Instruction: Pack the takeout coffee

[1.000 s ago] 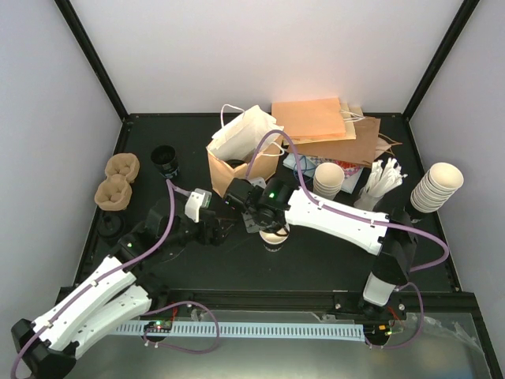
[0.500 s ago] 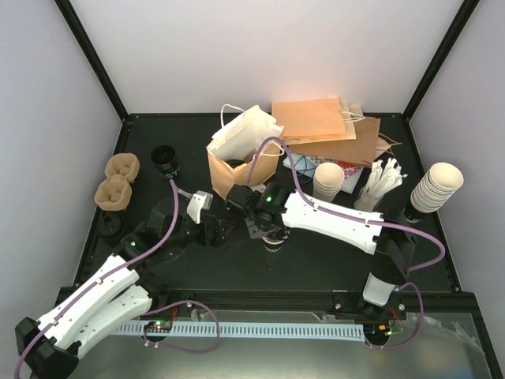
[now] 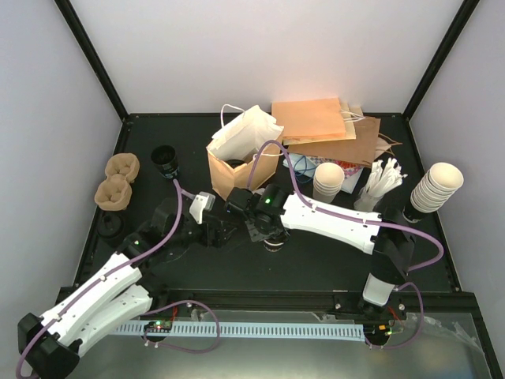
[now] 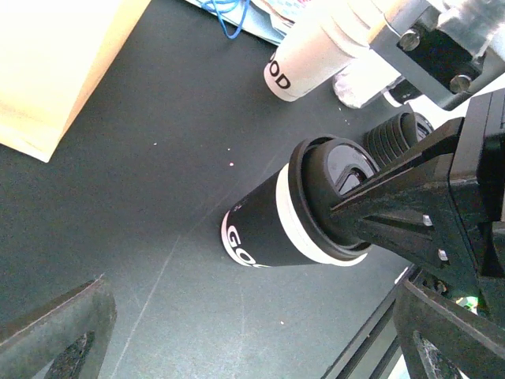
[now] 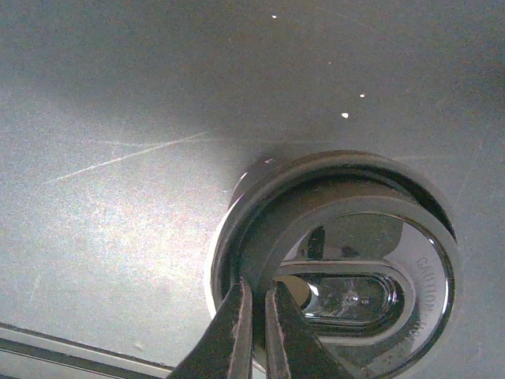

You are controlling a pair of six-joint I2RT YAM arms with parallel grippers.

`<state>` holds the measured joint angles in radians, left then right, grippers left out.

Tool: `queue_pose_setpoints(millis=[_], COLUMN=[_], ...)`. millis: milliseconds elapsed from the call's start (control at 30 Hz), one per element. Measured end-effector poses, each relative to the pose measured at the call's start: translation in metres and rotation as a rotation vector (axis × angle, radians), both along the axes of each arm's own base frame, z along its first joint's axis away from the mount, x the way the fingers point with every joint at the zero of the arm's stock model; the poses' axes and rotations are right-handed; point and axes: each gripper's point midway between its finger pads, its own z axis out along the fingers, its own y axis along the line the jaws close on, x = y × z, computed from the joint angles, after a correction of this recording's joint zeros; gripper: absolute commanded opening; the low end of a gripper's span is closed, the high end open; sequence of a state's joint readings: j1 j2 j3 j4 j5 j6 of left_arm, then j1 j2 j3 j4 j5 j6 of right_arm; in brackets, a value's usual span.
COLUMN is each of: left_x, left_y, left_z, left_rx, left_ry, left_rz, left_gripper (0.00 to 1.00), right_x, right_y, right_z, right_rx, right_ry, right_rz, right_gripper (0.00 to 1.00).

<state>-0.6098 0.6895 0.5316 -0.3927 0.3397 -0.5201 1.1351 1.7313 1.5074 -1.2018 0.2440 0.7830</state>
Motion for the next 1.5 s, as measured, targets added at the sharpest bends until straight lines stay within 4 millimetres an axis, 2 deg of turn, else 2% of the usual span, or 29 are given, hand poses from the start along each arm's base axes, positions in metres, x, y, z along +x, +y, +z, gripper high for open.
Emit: queue_pose_setpoints(millis=[167,333,533,867,1267,1500], left_x=[-0.001,-0.001,-0.002,-0.002,-0.005,-0.005], left_y=[-0.002,-0.003,-0.004,-0.005,-0.007,-0.008], left_z=[-0.003,-0.003,-0.003,-0.006,-0.005,-0.006], left_rx=[0.001,-0.001,-0.002,0.0,-0.007,-0.009], left_ry=[0.014,0.017,0.02,0.03,0.038,0.041], left_rz=[-0.011,-0.017,-0.021,-0.028,-0.044,-0.049], left_gripper=[0.99,0.99,0.99,0.99,0.99,0.99], right_x=[-0.001,0.002,0.001,-0.002,0.001,0.003], right_y=[0.0,0.001,0.002,0.0,0.007,0.01], right_z=[0.003,0.014,0.015,0.003,0.001,-0.007], right_rx=[-0.006,-0.006,-0.006,-0.019,0.013,-0.002], right_ry=[-0.003,-0.032,-0.034,-0.026,-0.036,-0.033], right_rz=[0.003,-0.001,0.005,0.002,0.0,0.0], right_gripper=[0.03,0.03,0.03,0.03,0.04,0.06])
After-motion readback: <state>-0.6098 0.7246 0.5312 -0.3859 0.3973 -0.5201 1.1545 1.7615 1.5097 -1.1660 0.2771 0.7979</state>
